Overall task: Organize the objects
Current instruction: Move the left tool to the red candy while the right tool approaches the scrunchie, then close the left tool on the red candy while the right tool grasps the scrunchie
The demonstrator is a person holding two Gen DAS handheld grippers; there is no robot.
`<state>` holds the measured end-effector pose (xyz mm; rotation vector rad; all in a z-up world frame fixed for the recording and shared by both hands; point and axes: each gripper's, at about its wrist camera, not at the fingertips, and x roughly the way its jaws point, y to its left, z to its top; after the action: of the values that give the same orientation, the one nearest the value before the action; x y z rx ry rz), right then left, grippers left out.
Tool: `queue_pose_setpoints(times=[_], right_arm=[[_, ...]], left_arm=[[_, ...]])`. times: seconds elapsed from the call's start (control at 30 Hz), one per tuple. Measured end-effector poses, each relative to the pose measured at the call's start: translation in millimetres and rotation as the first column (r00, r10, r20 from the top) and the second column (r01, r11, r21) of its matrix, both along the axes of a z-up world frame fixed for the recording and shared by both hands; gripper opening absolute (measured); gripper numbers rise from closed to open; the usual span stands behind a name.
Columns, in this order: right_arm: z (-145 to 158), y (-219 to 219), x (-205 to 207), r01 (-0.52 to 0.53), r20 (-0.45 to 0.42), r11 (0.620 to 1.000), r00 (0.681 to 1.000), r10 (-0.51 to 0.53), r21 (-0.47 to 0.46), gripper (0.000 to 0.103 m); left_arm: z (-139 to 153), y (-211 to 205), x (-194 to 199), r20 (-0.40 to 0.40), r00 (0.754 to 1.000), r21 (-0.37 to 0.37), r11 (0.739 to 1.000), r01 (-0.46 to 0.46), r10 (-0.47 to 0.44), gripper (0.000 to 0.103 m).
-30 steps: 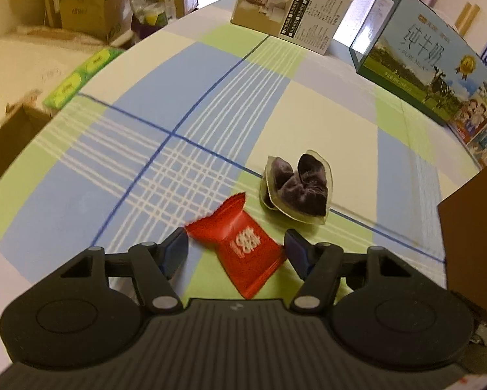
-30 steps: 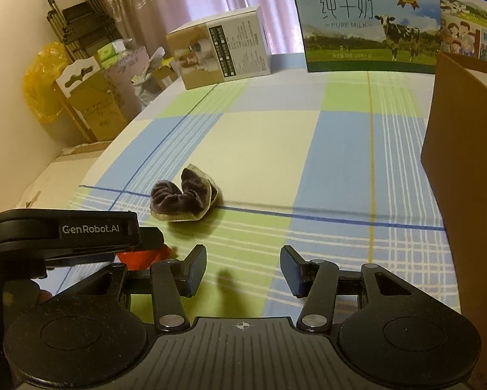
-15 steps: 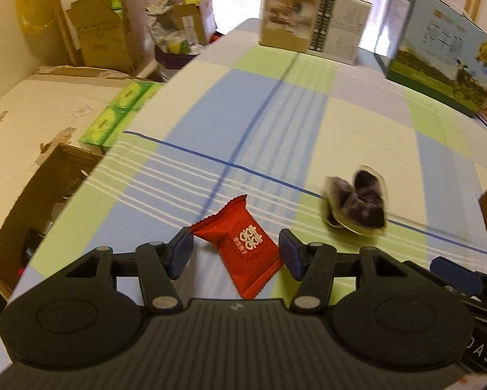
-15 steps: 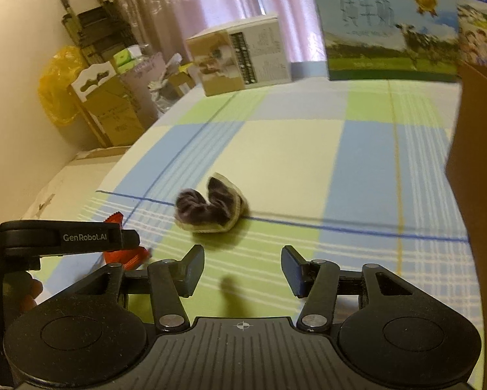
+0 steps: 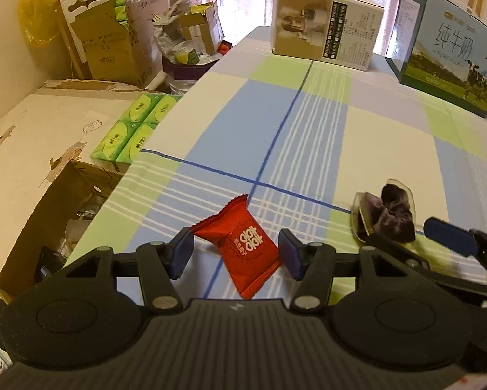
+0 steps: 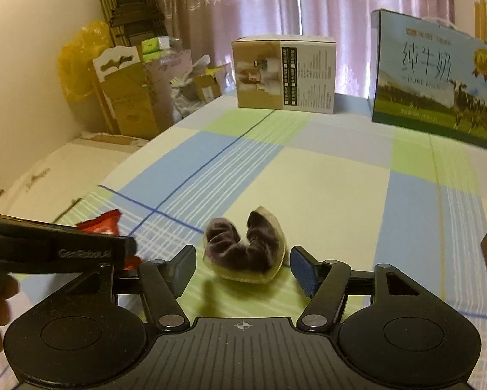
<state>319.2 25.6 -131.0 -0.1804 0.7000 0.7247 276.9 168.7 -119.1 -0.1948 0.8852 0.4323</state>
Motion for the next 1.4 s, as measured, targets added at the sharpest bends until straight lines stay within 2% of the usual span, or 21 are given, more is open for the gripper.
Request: queue_pose_setpoints(times=[0.03,0.1,0.13,0.2,0.3,0.4,0.47,0.67,0.83,0.9,1.1,1.23,1.33,1.4], right_arm=[[-1.1,0.8,1.5,0.0,0.004,1.0,1.0,0.0,-0.01,0.056],[-3.5,2.7,4.4,-0.008,-0.007,0.999,1.0,0.008,-0.033,0.036],[-4.6,2.2,5.7,-0.008,-0.012,0.999,1.0,0.007,-0.042,0.034],[-3.7,-2.1,5.9,-0.01,-0.024,0.999,1.0,0.009,-0.03,0.019],[0.5,-8.6,2.0,-0.014,-0.039,0.999,0.999,0.012,-0.033,0.01],[3.8,-17.6,-4.6,-0.003,-0.055,0.999,0.998,0.001,-0.032,0.009],[5.8,-25.4,-9.2,0.007,-0.072,1.0,0.997,-0.009,-0.025,0.008],[15.4,-51.9,-29.5,0.043,-0.121,0.999,0.992,-0.044,-0.009,0.008],[21.9,-69.9,-42.1,0.081,-0.152,0.997,0.985,-0.082,-0.012,0.008],[23.1,-76.1,-42.9,0.102,-0.176,0.995,0.979,-0.1,0.002,0.008],[19.9,-81.8,-42.8,0.099,-0.195,0.995,0.976,-0.094,0.014,0.008],[14.8,-81.2,-42.6,0.082,-0.205,0.996,0.976,-0.074,0.032,0.01],[14.0,-77.7,-43.1,0.068,-0.191,0.997,0.98,-0.059,0.04,0.027],[15.0,-74.7,-43.7,0.059,-0.159,0.997,0.986,-0.051,0.048,0.049]], left_arm=[[-0.3,0.8,0.1,-0.001,1.0,0.0,1.0,-0.002,0.002,0.053],[-0.4,0.8,0.6,-0.001,1.0,0.003,1.0,0.0,0.0,0.053],[-0.2,0.2,0.7,-0.002,1.0,0.006,1.0,0.003,-0.002,0.053],[-0.5,-0.6,0.6,-0.002,1.0,0.011,1.0,0.006,-0.006,0.053],[-0.5,-3.3,0.5,-0.005,1.0,0.017,1.0,0.018,-0.018,0.053],[1.2,-8.3,-0.1,-0.005,0.999,0.025,0.999,0.038,-0.038,0.051],[3.5,-12.7,-1.2,0.003,0.999,0.031,0.998,0.052,-0.052,0.046],[2.3,-27.7,-7.9,-0.009,0.994,0.059,0.992,0.109,-0.108,0.045],[7.1,-20.7,-33.9,-0.003,0.995,-0.089,0.992,0.095,-0.095,0.044],[7.9,-20.0,-41.3,0.0,0.995,-0.124,0.988,0.095,-0.096,0.044],[7.2,-32.2,-44.1,-0.008,0.992,-0.062,0.99,0.127,-0.127,0.044],[4.2,-34.9,-41.8,-0.024,0.995,-0.053,0.994,0.1,-0.101,0.053],[1.8,-33.8,-41.7,-0.04,0.996,-0.079,0.994,0.077,-0.081,0.055],[0.1,-31.8,-41.9,-0.045,0.997,-0.109,0.992,0.06,-0.065,0.054]])
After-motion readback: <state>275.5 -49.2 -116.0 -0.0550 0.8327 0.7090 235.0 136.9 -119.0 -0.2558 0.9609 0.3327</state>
